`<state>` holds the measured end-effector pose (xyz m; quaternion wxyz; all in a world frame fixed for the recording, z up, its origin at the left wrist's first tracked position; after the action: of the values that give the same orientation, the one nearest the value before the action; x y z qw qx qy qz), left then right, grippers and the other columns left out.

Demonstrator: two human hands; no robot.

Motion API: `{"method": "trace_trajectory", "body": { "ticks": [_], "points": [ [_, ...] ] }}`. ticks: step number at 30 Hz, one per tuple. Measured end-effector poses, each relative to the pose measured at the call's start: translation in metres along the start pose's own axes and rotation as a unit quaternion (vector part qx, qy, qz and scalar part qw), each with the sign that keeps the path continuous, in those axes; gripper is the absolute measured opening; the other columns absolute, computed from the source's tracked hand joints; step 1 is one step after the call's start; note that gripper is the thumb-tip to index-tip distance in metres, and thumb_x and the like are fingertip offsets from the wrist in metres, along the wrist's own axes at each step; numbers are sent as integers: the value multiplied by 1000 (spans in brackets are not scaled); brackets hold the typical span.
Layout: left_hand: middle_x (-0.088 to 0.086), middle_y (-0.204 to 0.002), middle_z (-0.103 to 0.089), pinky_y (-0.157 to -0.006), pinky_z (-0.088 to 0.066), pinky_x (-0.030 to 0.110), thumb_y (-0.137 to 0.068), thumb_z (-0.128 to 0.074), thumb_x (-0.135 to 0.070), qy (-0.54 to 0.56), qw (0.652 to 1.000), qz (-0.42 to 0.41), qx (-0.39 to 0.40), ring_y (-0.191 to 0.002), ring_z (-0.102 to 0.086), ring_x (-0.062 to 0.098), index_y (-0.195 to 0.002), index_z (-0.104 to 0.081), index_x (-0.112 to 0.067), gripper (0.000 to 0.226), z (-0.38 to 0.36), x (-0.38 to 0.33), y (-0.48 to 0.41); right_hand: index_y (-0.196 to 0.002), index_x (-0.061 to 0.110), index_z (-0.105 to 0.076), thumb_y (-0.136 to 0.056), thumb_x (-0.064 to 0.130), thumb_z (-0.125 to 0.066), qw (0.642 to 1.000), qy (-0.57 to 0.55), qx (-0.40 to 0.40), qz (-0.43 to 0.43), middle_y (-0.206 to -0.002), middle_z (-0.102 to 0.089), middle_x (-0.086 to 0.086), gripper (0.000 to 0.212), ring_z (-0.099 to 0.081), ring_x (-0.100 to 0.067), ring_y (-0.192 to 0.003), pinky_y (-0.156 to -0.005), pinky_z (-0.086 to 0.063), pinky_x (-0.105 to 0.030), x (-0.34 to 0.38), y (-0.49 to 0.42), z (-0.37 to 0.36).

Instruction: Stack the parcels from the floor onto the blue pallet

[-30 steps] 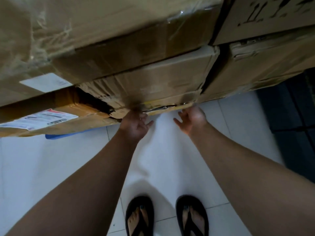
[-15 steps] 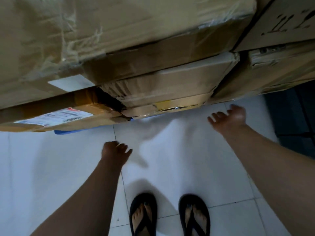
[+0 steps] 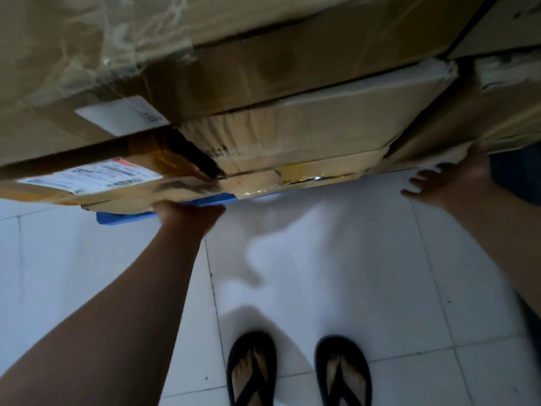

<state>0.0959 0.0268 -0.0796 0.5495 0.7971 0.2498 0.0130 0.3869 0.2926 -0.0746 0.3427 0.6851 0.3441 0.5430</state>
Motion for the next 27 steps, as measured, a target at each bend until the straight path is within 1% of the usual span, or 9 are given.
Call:
{"method": "trace_trajectory", "body": {
  "ticks": [3,8,11,13,16,20,22,24,27],
  "points": [
    [16,-160,-9,-117,-13,47,-93,-16,-61,-94,989,2,-116,-147,-13,35,-152,-6,-11,78,23,22,15,-152,23,-17,-93,59,-25,997,-59,-24,43,-157,-22,-8,70,-26,-25,-142,-113,-20,-49,14,13,8],
    [21,-157,-16,-116,-15,49,-100,-23,-35,-112,985,56,-117,-144,-17,39,-149,-15,1,61,14,62,21,-151,31,-18,-89,69,-19,996,-55,32,56,-158,-22,-3,72,-24,-25,-144,-111,-17,-58,45,18,-6],
    [27,-122,-47,-101,-44,45,-98,-34,-9,-164,982,85,-32,-116,-50,39,-110,-47,10,27,-14,102,32,-151,30,-16,-90,68,-18,998,3,39,42,-159,-18,-6,73,-16,-28,-147,-114,-11,-57,45,19,7],
    [23,-98,-54,-105,-42,42,-95,-35,2,-218,972,85,27,-96,-55,31,-83,-49,7,18,-36,129,31,-151,29,-17,-90,66,-20,998,28,38,36,-159,-19,-8,71,-16,-28,-147,-114,-11,-55,43,18,15],
    [16,-72,-58,-110,-36,41,-92,-32,11,-296,954,42,28,-77,-55,22,-71,-46,1,28,-68,149,22,-152,24,-19,-92,62,-22,998,29,45,18,-158,-22,-9,71,-18,-27,-146,-114,-14,-53,35,18,20],
    [16,-142,-45,-106,-30,19,-92,-26,15,-272,962,11,19,-133,-43,26,-102,-53,9,29,-74,155,6,-152,22,-17,-92,61,-24,998,13,55,-2,-160,-16,-7,72,-14,-21,-148,-116,-14,-49,19,16,21],
    [17,-146,-43,-98,-28,9,-94,-32,12,-242,970,-2,23,-135,-42,25,-129,-45,12,38,-69,154,3,-152,21,-14,-92,60,-23,998,-6,67,-9,-160,-16,-7,72,-12,-20,-148,-117,-13,-50,14,12,14],
    [18,-147,-42,-107,-32,20,-93,-28,12,-260,963,-30,56,-136,-41,25,-139,-38,8,47,-62,158,4,-151,21,-19,-93,56,-23,996,-18,86,1,-158,-24,-5,68,-15,-20,-147,-116,-14,-50,14,8,8],
    [12,-130,-53,-102,-39,25,-88,-16,20,-254,965,-22,65,-119,-52,20,-124,-49,1,53,-62,160,7,-152,20,-19,-95,51,-21,996,-29,87,12,-158,-26,-2,64,-14,-20,-148,-116,-10,-51,12,5,9]
  ]
}}
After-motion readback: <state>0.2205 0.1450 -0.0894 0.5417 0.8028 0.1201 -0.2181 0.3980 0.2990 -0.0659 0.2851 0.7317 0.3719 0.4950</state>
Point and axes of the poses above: each hand's wrist, its own y-axis away from the middle knuckle, its own z-axis out of the back of the hand, x = y × z, the point moved 1 cm from there along -y, towards the middle knuckle
